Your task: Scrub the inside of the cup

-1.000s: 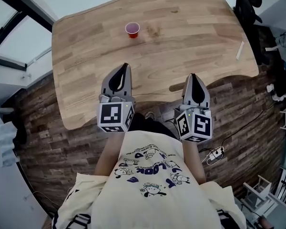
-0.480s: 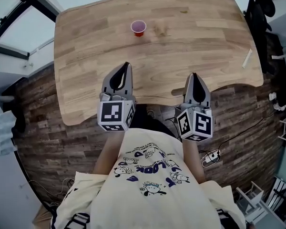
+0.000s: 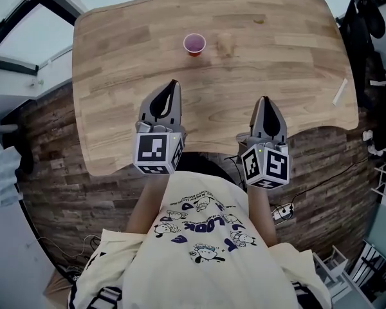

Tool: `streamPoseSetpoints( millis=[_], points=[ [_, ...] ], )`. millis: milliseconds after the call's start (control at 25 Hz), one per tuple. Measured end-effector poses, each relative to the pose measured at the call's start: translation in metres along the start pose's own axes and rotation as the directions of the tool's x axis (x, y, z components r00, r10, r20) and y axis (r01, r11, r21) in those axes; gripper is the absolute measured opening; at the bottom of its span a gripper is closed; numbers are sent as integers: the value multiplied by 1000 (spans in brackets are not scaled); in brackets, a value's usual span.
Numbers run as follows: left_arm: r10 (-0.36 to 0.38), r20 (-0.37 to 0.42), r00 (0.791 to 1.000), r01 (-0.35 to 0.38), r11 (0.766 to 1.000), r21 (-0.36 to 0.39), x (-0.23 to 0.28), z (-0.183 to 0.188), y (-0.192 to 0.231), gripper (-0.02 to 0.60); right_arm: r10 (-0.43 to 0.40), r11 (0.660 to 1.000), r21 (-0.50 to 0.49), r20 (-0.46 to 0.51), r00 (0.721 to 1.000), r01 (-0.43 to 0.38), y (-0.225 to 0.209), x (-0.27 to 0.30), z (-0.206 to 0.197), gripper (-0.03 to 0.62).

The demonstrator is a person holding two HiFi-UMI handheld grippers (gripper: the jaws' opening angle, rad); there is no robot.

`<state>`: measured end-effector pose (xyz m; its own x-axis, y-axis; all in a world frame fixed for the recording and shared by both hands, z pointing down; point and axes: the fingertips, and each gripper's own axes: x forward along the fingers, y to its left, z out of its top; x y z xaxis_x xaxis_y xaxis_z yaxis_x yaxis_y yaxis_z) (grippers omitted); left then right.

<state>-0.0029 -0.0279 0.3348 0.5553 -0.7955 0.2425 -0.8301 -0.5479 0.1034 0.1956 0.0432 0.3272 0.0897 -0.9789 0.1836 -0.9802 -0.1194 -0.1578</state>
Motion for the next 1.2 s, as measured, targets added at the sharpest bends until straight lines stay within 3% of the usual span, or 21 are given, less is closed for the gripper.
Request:
streamPoseSetpoints(
  millis=[840, 1200],
  points=[
    [0, -115, 993, -4, 999, -41, 65, -28, 65, 20, 17, 1000, -19, -125, 992, -19, 15, 100, -29, 15],
    [-30, -159, 987, 23, 999, -41, 87, -44, 81, 20, 12, 1000, -26, -185, 983, -18, 17, 132, -48, 51]
  ],
)
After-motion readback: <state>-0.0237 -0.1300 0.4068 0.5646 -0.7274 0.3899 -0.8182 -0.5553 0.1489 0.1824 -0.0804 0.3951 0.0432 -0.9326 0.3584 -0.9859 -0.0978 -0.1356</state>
